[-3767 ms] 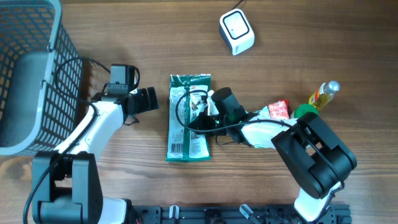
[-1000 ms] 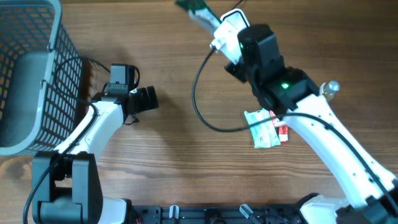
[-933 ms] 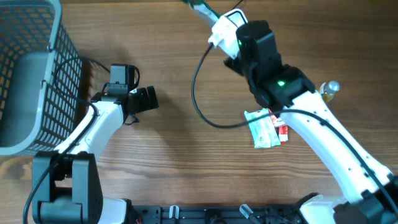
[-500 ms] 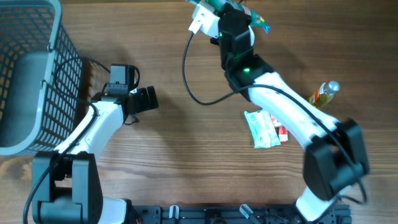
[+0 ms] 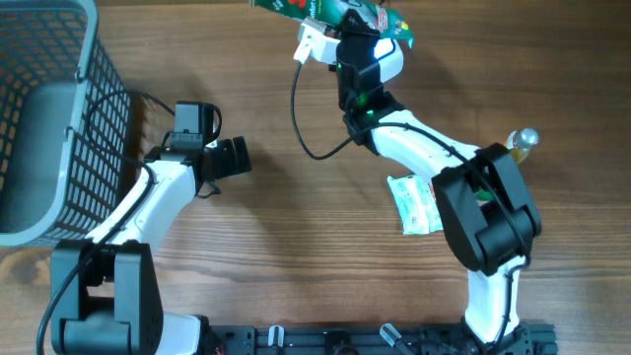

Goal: Scan the item barcode
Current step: 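Hold the gloves pack barcode in front of the scanner, then lower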

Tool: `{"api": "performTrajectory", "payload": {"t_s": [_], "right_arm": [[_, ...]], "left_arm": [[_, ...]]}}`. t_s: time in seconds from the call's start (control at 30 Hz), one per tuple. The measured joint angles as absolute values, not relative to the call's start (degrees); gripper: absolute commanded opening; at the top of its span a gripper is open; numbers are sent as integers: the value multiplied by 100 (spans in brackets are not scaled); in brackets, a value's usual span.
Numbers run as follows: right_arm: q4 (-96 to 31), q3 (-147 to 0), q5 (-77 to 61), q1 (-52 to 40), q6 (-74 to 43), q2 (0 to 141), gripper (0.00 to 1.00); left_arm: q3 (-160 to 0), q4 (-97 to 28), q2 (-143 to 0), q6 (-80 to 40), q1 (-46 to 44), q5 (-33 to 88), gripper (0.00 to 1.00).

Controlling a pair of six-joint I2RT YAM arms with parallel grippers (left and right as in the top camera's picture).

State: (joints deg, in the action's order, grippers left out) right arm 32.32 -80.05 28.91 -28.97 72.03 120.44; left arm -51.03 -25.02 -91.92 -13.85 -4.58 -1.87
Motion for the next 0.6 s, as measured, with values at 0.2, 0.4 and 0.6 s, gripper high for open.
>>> {"api": "performTrajectory", "payload": {"t_s": [0.2,0.4,0.6], "right_arm": [[3179,-8003,2692,-2814,6506,12219,4],[2622,-8005,2429,-2825,5649,12221,4],[2108,-8005,2117,-2825,5116,12221,4]], "left_arm": [[-5103,-2502,-9192,-1385,-458,-187,100],[-5103,-2502,-9192,-1385,-458,-185,100],[-5103,-2502,-9192,-1385,-458,-187,100]]}}
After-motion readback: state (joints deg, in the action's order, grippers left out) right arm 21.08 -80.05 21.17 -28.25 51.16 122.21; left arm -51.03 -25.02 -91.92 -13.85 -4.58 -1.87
